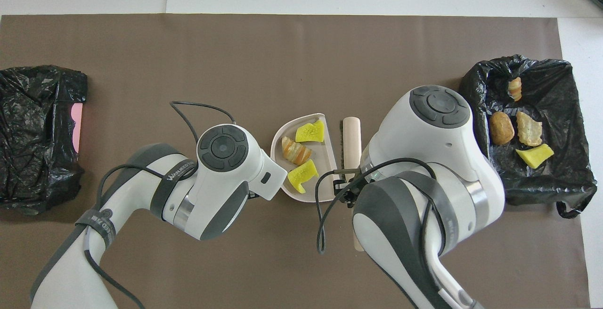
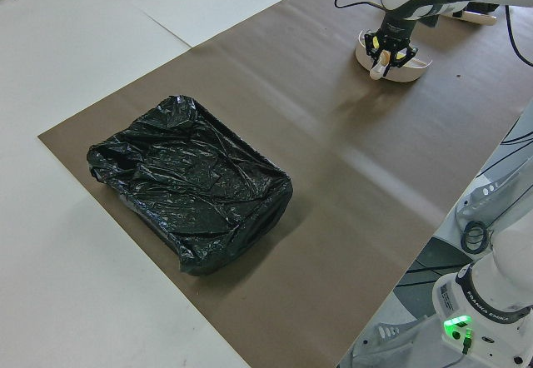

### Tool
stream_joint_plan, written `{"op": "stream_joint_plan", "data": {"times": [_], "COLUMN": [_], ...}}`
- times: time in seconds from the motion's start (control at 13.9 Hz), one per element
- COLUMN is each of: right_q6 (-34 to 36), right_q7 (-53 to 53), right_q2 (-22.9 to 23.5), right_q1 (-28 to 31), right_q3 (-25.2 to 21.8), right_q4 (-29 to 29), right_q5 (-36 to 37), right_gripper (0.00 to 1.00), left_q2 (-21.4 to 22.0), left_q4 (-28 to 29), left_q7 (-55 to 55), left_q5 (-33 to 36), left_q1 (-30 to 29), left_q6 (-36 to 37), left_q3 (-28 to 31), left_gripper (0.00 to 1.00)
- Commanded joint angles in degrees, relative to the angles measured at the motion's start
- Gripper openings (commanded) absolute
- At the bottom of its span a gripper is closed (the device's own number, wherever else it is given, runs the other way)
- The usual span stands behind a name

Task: Sweep and dump trash in bin
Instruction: 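Carry the dustpan to the bag nearest the left gripper and tip it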

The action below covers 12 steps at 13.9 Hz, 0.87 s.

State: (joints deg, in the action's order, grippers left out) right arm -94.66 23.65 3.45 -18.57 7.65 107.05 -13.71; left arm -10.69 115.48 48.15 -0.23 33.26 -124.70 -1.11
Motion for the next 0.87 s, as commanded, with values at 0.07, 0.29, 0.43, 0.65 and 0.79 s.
{"op": "stream_joint_plan", "data": {"times": [0.07, 0.29, 0.43, 0.65, 0.79], "right_q6": [-4.5, -7.7, -9.1, -14.0, -16.5], "right_q7": [7.3, 9.2, 13.3, 18.0, 19.1], "right_q2": [-7.0, -11.7, -11.4, -10.7, -9.5], "right_q1": [-6.3, -10.2, -14.1, -17.9, -19.6], "right_q3": [0.3, 0.6, 0.6, 0.6, 0.6], "right_q4": [10.3, 18.1, 20.6, 22.1, 22.2], "right_q5": [1.8, 0.5, 0.4, -1.0, -2.8], "right_gripper": [0.0, 0.0, 0.0, 0.0, 0.0], "left_q2": [0.8, 2.2, 4.6, 8.4, 10.1], "left_q4": [0.0, -0.9, -0.9, -0.9, -1.4], "left_q7": [3.6, 8.0, 13.3, 21.8, 29.6], "left_q5": [0.1, 0.1, 0.1, 0.0, -0.5], "left_q1": [-2.4, -5.7, -10.2, -17.9, -24.3], "left_q6": [-0.7, 0.0, 1.5, 1.9, 3.1], "left_q3": [-0.1, 0.0, 0.0, 0.0, 0.1], "left_gripper": [0.0, 0.0, 0.0, 0.0, 0.0]}}
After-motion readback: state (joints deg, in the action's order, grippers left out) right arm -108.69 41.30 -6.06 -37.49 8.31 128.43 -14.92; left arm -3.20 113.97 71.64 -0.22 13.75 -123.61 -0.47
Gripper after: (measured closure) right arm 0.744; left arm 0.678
